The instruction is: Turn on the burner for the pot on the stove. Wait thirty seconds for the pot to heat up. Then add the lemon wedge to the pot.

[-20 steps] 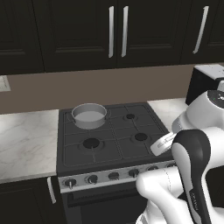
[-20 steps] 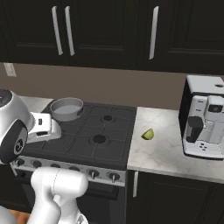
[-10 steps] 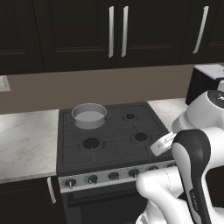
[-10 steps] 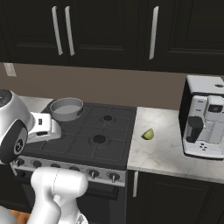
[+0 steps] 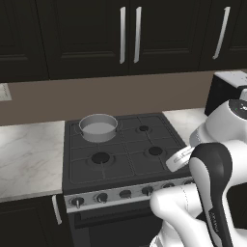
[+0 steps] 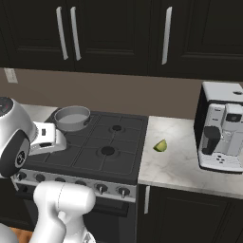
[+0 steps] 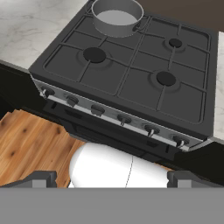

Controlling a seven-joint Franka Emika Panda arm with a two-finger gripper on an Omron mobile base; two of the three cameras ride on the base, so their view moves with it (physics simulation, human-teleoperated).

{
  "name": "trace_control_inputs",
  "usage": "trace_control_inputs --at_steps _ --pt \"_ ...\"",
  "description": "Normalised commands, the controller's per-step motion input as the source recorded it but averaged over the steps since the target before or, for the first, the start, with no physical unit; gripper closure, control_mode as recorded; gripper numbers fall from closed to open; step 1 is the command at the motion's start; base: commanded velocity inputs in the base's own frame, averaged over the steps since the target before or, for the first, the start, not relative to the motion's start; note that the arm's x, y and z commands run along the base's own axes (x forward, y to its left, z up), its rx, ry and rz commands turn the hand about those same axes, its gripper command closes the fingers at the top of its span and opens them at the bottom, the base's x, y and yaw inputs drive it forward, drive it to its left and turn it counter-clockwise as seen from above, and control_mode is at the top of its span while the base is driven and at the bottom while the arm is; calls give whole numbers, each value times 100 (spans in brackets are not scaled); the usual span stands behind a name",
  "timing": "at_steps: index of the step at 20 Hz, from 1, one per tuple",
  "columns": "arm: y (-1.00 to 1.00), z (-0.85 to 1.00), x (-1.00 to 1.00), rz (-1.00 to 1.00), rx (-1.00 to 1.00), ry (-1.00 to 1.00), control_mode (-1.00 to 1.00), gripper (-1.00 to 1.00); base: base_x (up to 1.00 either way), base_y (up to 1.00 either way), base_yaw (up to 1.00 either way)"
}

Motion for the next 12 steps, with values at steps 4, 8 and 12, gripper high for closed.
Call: trace_control_inputs --at_steps 4,8,12 --pt "0 0 0 0 0 0 -100 -100 0 0 0" --pt "0 0 0 0 0 0 -100 -100 0 0 0" --pt "0 0 0 0 0 0 -100 -100 0 0 0"
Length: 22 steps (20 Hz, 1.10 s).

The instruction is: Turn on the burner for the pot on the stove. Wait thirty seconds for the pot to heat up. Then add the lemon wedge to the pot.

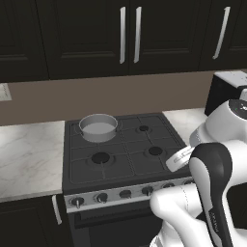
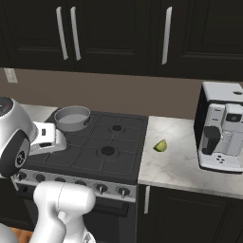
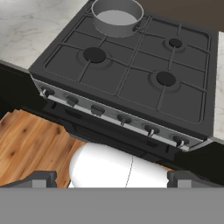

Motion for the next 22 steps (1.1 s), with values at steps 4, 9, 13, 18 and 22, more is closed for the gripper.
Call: trace_control_inputs --at_steps 4,9,13,18,22 --pt "0 0 0 0 0 0 -100 -100 0 0 0" --pt "0 0 0 0 0 0 -100 -100 0 0 0" --pt "0 0 0 0 0 0 -100 -100 0 0 0" --pt "0 0 0 0 0 0 -100 -100 0 0 0" --pt "0 0 0 0 0 0 -100 -100 0 0 0"
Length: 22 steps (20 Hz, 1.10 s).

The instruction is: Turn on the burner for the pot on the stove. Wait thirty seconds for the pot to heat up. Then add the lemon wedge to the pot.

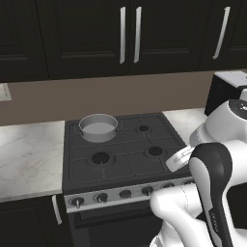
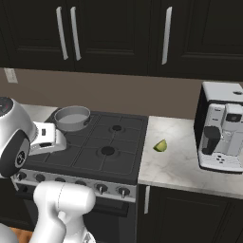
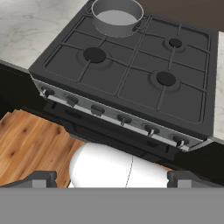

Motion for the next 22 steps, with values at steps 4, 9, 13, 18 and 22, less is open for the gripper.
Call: trace_control_inputs --at_steps 4,9,13,18,22 --pt "0 0 0 0 0 0 -100 -100 0 0 0" --pt "0 0 0 0 0 0 -100 -100 0 0 0" --pt "0 0 0 0 0 0 -100 -100 0 0 0" --pt "0 0 0 0 0 0 -100 -100 0 0 0" --pt "0 0 0 0 0 0 -100 -100 0 0 0"
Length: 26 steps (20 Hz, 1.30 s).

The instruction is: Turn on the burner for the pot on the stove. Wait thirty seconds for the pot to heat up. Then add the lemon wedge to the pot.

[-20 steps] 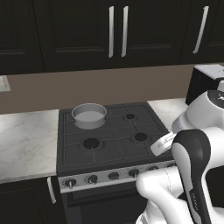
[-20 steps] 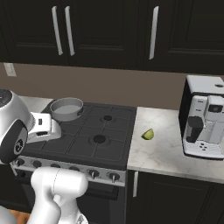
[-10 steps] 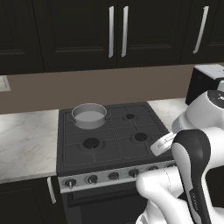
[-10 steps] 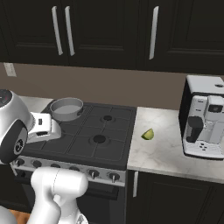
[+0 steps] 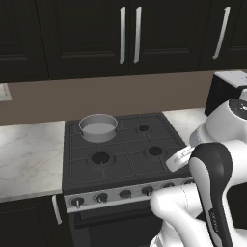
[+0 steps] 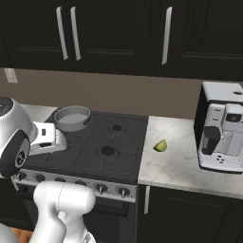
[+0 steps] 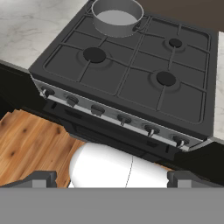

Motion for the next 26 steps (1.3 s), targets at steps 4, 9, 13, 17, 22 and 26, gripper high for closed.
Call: trace_control_inputs --at_steps 4,9,13,17,22,26 --pt "0 0 0 0 0 0 -100 -100 0 0 0" --pt "0 0 0 0 0 0 -100 -100 0 0 0" --pt "0 0 0 0 0 0 -100 -100 0 0 0" --pt "0 0 0 0 0 0 -100 -100 0 0 0" --pt "0 0 0 0 0 0 -100 -100 0 0 0" --pt "0 0 0 0 0 0 -100 -100 0 0 0"
